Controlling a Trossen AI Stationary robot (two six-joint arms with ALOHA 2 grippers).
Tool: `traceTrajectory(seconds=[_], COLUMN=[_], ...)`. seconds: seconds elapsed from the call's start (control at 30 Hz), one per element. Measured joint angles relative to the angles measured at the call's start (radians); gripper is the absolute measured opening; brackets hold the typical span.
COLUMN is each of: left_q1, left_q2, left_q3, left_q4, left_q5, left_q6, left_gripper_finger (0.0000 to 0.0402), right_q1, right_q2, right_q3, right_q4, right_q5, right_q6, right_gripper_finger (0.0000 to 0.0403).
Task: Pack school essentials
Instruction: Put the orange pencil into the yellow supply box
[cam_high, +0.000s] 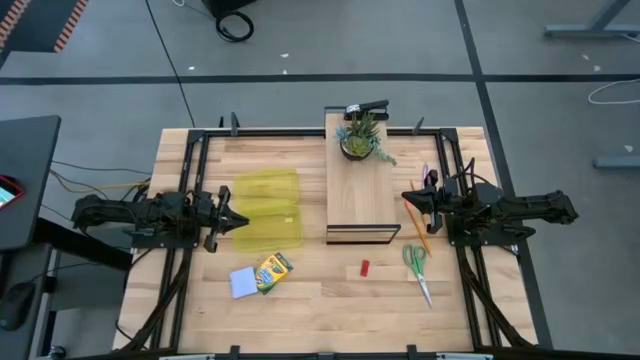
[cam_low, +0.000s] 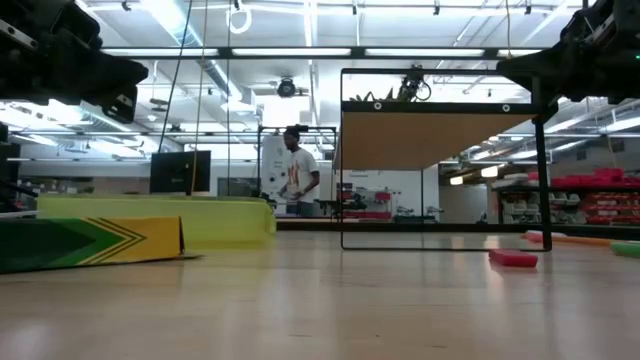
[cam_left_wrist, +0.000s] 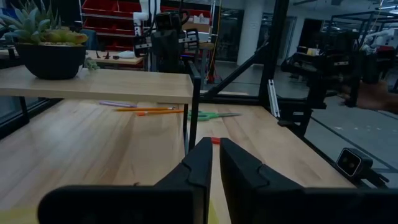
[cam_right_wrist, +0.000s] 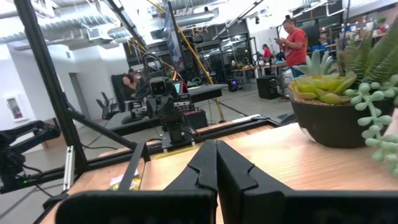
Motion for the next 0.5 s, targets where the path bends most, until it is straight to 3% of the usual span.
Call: traceTrajectory(seconds=[0.3, 0.5], left_q1=[0.0, 0.0], left_q2=[0.0, 0.0], left_q3=[0.0, 0.0], left_q4=[0.0, 0.0], left_q5=[0.0, 0.0], left_q6=[0.0, 0.0], left_gripper_finger=[0.003, 0.0036], right_q1=[0.0, 0.0], right_q2=[0.0, 0.003], right_q3=[0.029, 0.061], right_q4=[0.013, 0.014], right_q5=[0.013, 0.054], right_q6=[-0.028, 0.311], right_gripper_finger=[0.0006, 0.0006])
